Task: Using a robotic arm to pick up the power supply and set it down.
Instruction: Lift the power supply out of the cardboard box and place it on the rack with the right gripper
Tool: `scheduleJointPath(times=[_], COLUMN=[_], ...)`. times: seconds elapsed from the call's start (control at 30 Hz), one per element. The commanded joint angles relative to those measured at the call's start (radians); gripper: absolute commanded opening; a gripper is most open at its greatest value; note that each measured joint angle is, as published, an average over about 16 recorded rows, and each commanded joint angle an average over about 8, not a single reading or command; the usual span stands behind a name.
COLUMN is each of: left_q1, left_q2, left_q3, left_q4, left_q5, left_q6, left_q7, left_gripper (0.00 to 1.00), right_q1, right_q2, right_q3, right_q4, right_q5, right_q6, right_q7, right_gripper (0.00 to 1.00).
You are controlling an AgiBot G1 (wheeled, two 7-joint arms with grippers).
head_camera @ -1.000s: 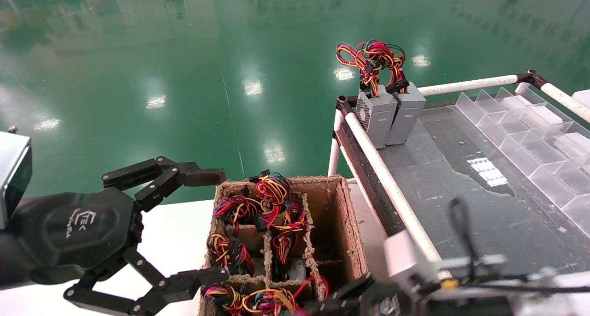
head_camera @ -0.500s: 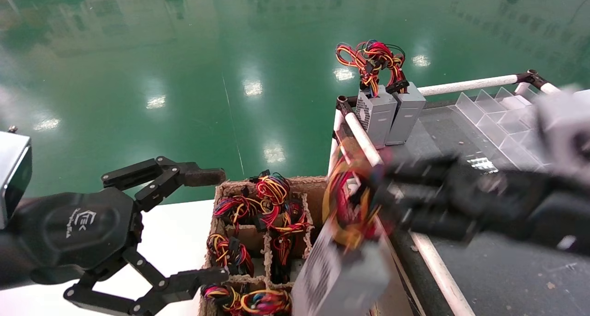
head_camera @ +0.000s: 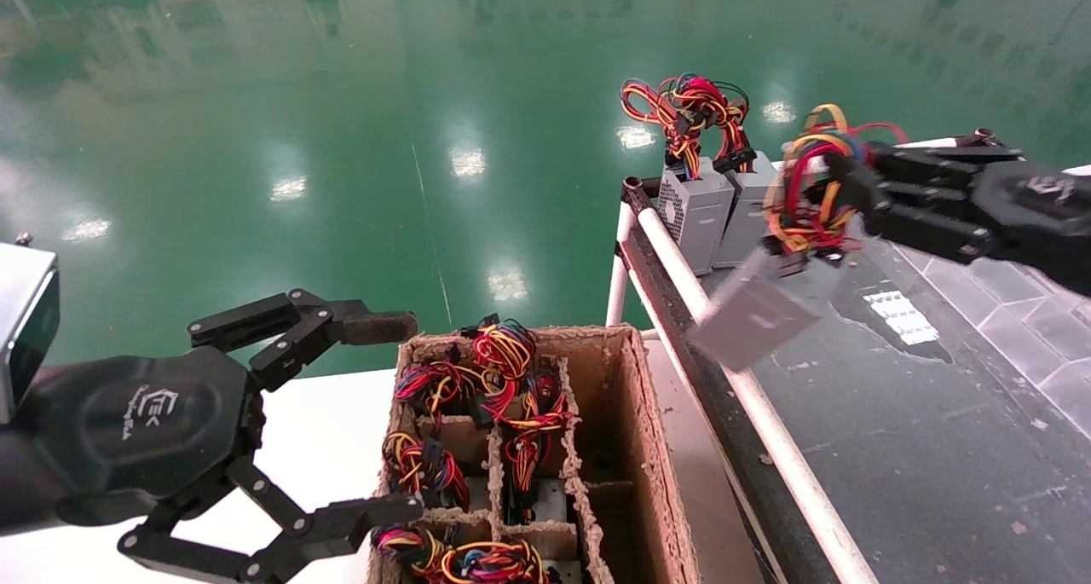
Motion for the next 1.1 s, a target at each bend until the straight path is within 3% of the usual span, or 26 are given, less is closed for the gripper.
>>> scheduleJointPath(times=[0.03, 0.6, 1.1], left_q1=[0.0, 0.0, 0.0], left_q2=[0.0, 0.0, 0.0], left_q3=[0.0, 0.0, 0.0], left_q4=[0.0, 0.0, 0.0], left_q5=[0.0, 0.0, 0.0], left_q6=[0.0, 0.0, 0.0], left_q7=[0.0, 0.0, 0.0], left_gripper=[1.0, 1.0, 1.0], right_q1=[0.018, 0.081, 0.213], right_q2=[0.003, 0.016, -0.138], right_q3=[0.001, -0.018, -0.099], right_q4=[-0.041, -0.296, -0.461], right_q5=[-0.016, -0.078, -0.211], right_q6=[0.01, -0.055, -0.011], right_q7=[-0.02, -0.145, -0.226], right_gripper=[0.0, 0.0, 0.0])
